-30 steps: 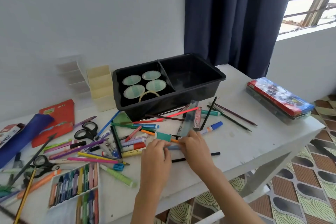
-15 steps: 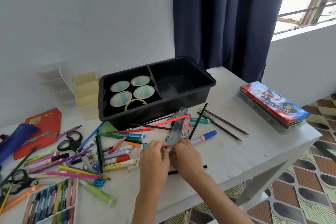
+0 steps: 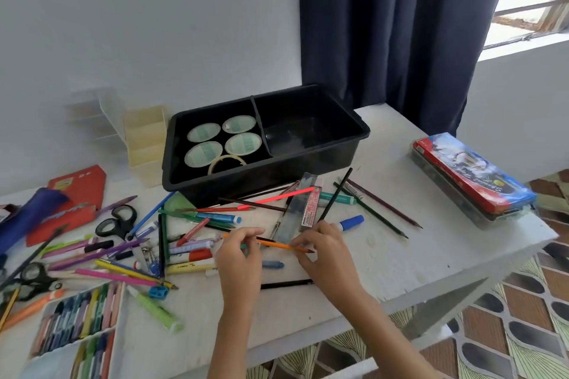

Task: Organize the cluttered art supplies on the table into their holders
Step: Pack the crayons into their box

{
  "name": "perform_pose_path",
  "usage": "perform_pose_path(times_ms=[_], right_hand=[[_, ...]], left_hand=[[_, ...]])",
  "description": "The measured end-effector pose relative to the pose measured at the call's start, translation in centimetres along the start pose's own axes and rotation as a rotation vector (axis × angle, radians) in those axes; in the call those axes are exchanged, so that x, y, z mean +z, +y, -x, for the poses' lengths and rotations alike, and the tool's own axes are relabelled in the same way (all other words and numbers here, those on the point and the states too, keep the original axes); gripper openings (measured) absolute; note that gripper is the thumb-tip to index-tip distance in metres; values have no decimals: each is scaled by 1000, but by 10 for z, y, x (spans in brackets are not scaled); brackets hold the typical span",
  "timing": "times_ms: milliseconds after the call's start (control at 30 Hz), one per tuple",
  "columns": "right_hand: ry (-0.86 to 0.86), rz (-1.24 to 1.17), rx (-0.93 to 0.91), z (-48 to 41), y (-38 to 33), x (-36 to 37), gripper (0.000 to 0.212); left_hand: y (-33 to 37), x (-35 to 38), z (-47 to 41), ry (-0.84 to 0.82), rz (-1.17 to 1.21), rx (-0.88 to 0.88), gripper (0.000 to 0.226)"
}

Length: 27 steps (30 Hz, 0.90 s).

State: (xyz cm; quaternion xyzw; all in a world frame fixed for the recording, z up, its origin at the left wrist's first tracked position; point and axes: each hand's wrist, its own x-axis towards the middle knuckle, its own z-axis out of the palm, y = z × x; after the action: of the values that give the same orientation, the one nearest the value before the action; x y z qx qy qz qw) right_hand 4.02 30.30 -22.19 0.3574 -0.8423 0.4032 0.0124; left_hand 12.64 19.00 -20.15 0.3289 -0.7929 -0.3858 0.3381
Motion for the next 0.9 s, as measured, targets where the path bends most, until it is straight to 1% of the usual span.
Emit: perform_pose_path(times_ms=[33, 100, 200, 233, 300, 400, 467, 567, 633, 700, 767, 800, 900], right_hand=[[14, 10, -55, 2, -3, 4, 12], [-30, 31, -119, 4, -9, 11, 15], [-77, 161, -181, 4, -12, 20, 20], [-69, 193, -195, 4, -12, 22, 20], [-84, 175, -170, 5, -12, 21, 18], [-126, -17, -90, 3, -9, 8, 15], [-94, -208, 11, 0, -8, -8, 8], [-54, -502, 219, -5, -1, -34, 8], [37, -628, 301, -8, 9, -50, 7], [135, -726, 380, -9, 20, -64, 9], [205, -782, 457, -10, 30, -74, 13], [232, -789, 484, -10, 34, -78, 13], [252, -822, 531, -7, 44, -86, 12]], left_hand=[[1, -2, 1, 17, 14, 1, 31], [2, -5, 1, 38, 22, 9, 32], [2, -7, 3, 42, 17, 17, 32], [2, -8, 4, 41, 13, 17, 32], [4, -7, 5, 37, 7, 26, 31], [6, -1, 5, 30, -8, 69, 28], [11, 9, 1, 0, -18, 94, 23], [22, 29, -5, -79, -52, 57, 16], [30, 46, -11, -152, -106, 100, 16], [40, 63, -16, -229, -158, 178, 17], [51, 80, -22, -299, -198, 215, 22], [55, 87, -26, -324, -255, 237, 25], [61, 102, -34, -399, -557, 311, 35]])
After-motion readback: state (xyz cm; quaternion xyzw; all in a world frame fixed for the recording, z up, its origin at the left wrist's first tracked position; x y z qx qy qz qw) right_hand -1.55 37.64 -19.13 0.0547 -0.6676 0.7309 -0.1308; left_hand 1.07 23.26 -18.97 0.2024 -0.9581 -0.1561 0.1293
